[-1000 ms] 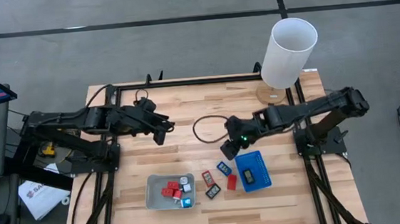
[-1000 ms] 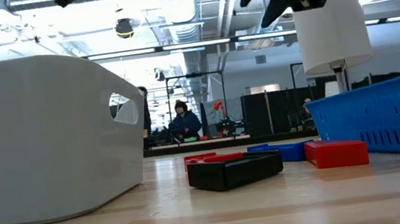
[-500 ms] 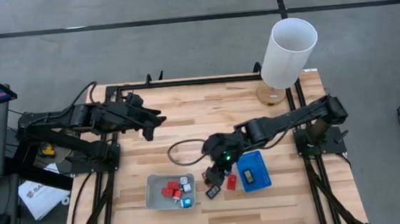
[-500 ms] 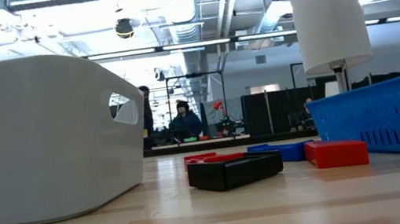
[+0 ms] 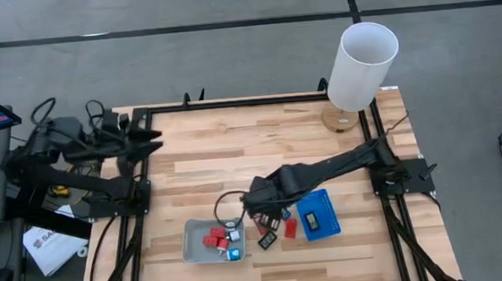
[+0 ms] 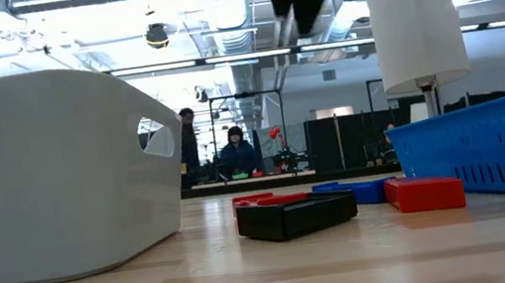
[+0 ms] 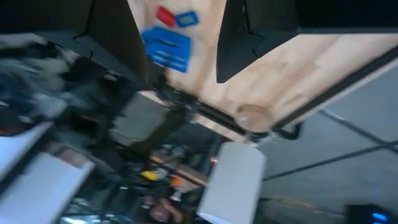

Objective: Pick & Place Office items
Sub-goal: Put the blue digital timer into the blue bin

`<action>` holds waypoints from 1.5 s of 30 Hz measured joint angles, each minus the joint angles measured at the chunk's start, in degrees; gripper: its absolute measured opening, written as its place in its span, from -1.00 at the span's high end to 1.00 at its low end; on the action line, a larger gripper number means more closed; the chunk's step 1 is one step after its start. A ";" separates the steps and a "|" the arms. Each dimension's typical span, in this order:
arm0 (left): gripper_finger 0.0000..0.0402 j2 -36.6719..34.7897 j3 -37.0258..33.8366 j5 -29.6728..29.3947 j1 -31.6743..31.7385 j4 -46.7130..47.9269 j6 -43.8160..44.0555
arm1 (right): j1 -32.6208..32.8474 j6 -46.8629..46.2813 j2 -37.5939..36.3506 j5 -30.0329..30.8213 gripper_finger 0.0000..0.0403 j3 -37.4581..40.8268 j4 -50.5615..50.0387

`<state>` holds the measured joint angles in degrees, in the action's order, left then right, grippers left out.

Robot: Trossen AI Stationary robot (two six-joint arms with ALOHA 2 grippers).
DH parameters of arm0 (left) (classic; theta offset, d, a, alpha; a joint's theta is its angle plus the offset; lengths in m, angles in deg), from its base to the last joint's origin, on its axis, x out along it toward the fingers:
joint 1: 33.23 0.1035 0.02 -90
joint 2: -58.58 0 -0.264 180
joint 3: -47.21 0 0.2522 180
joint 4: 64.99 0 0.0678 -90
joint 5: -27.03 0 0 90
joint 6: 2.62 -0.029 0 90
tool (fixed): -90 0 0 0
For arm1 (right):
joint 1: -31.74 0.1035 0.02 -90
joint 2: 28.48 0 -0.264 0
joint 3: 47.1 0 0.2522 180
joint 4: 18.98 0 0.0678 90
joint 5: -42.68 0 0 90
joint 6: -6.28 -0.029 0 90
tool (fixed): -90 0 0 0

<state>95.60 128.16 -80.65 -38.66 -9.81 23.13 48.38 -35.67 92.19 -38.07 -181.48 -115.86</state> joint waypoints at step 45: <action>0.07 -6.60 -22.40 9.21 -0.13 -20.98 13.25 | -4.65 1.49 5.06 -9.57 -0.25 22.90 20.13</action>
<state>89.01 105.76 -71.44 -38.79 -30.79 36.38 43.72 -34.18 97.26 -47.64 -158.59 -95.74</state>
